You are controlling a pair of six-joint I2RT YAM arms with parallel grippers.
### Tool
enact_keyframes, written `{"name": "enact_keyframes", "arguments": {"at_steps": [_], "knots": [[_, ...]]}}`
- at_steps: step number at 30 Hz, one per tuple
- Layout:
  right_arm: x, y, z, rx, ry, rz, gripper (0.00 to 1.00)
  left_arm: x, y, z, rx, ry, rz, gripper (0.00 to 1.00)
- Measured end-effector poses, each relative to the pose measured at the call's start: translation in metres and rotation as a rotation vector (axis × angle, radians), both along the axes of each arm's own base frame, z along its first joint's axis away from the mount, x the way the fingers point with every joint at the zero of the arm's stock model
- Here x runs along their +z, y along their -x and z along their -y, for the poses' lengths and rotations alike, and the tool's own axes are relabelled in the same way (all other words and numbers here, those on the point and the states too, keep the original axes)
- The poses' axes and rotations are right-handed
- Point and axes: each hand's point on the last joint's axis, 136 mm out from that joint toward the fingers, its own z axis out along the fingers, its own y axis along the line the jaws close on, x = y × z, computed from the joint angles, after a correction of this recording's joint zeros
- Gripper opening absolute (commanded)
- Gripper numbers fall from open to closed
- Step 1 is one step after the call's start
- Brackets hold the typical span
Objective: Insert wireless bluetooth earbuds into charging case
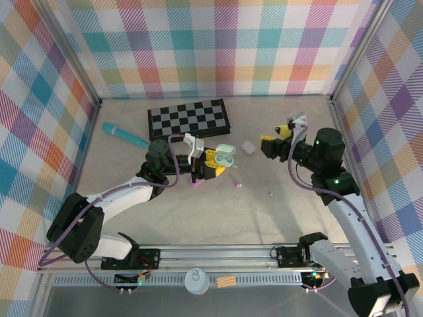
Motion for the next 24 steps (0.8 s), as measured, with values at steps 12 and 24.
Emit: {"name": "enact_keyframes", "arguments": {"at_steps": [12, 24], "knots": [[-0.166, -0.026, 0.035, -0.284, 0.051, -0.694, 0.60, 0.006, -0.003, -0.003, 0.011, 0.019, 0.007, 0.33], [-0.271, 0.016, 0.035, -0.325, 0.095, -1.130, 0.60, 0.006, -0.003, -0.003, 0.008, 0.019, 0.001, 0.33]]}}
